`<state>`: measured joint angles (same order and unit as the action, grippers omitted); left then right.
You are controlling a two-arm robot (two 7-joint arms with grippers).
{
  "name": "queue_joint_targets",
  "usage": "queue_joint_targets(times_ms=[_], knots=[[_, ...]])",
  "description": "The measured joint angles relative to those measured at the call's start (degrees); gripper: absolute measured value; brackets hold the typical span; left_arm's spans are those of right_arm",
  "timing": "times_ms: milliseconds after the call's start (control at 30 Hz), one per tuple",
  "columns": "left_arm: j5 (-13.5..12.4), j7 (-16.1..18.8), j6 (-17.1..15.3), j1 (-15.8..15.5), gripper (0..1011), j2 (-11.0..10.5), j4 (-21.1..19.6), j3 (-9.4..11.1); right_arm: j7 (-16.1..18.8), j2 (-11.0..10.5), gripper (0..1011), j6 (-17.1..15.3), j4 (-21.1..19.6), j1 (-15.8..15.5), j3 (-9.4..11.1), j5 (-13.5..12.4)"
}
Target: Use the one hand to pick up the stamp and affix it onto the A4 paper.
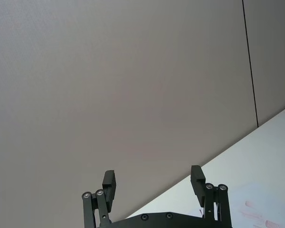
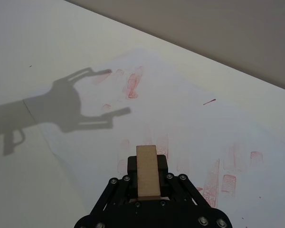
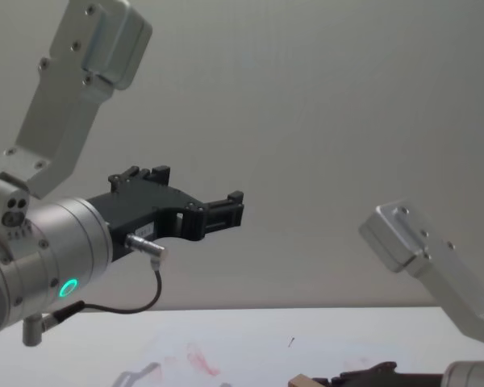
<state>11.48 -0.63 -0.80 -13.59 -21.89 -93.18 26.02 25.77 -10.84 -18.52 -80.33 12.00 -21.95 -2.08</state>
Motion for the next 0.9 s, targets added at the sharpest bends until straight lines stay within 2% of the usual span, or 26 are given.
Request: queue_joint_targets(times_ms=[267,433,667,767,867,900], knots=[[0.0,0.0,0.0,0.0,1001,0.0,0.0,0.0,-1.1,0.3,218,0.0,0.2,0.0,0.0,-1.3],[0.0,0.0,0.0,0.0,1001,0.0,0.0,0.0,-2.0,0.5,218,0.2,-0.8,0.3,0.2,-3.3],[0.0,0.0,0.0,0.0,1001,0.0,0.0,0.0,-3.7,0.2,218,0.5,-4.9,0.5,1.7,-7.4],[0.0,0.0,0.0,0.0,1001,0.0,0.0,0.0,-5.0,-0.9,218,-0.2,-8.2,0.1,3.1,-10.3],[0.0,0.0,0.0,0.0,1001,0.0,0.0,0.0,-6.0,-1.9,218,-0.7,-10.1,-0.5,4.1,-12.0],[0.0,0.0,0.0,0.0,1001,0.0,0.0,0.0,-6.5,-2.8,218,-1.1,-11.4,-1.1,4.9,-13.1]])
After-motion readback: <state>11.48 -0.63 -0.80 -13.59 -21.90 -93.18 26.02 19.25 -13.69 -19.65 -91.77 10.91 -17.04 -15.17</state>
